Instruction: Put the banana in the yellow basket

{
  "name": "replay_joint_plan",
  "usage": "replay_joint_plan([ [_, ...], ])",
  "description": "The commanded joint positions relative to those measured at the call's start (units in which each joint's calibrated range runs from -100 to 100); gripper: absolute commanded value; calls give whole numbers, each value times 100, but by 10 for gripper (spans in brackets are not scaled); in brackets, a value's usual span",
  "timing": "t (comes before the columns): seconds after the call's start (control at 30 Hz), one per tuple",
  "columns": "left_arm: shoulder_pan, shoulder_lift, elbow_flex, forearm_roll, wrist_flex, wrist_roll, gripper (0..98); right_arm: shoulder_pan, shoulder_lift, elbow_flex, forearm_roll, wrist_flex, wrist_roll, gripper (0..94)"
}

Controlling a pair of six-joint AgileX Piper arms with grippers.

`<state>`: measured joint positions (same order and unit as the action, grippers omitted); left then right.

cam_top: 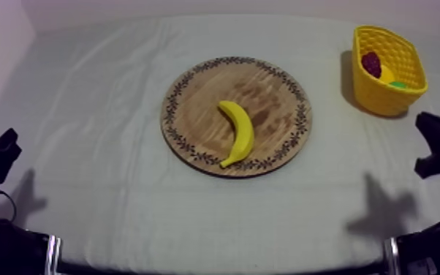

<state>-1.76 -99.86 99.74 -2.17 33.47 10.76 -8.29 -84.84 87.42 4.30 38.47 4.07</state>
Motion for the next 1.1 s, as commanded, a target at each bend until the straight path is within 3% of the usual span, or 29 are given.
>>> replay_joint_plan([
  [0.0, -1, 3, 4, 0, 0, 1, 1, -372, 801, -719, 155, 19, -688, 43],
  [0.3, -1, 3, 4, 0, 0, 1, 1, -1366, 3051, -3474, 462, 832, -1731, 46],
  [0.63, -1, 3, 4, 0, 0, 1, 1, -1975, 5503, -5722, 219, 1313, -2011, 59],
  [0.83, -1, 3, 4, 0, 0, 1, 1, -2214, 6567, -6504, 310, 1456, -2200, 64],
  [1.07, -1, 3, 4, 0, 0, 1, 1, -2668, 7419, -6340, 774, 1458, -2671, 73],
])
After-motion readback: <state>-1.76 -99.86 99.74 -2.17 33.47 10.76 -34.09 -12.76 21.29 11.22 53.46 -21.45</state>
